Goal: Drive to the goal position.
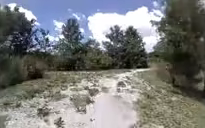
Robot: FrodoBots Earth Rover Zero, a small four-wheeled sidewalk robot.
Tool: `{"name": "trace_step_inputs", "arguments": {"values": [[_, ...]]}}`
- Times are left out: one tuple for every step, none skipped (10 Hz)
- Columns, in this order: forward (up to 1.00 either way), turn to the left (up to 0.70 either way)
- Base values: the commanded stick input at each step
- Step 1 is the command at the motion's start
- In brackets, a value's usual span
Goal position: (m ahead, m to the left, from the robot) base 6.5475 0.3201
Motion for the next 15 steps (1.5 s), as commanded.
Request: {"name": "trace_step_inputs", "arguments": {"values": [[0.70, 0.00], [0.70, 0.00], [0.70, 0.00], [0.70, 0.00], [0.70, 0.00], [0.70, 0.00], [0.70, 0.00], [0.70, 0.00], [0.70, 0.00], [0.70, 0.00], [0.70, 0.00], [0.70, 0.00], [0.70, 0.00], [0.70, 0.00], [0.70, 0.00]]}}
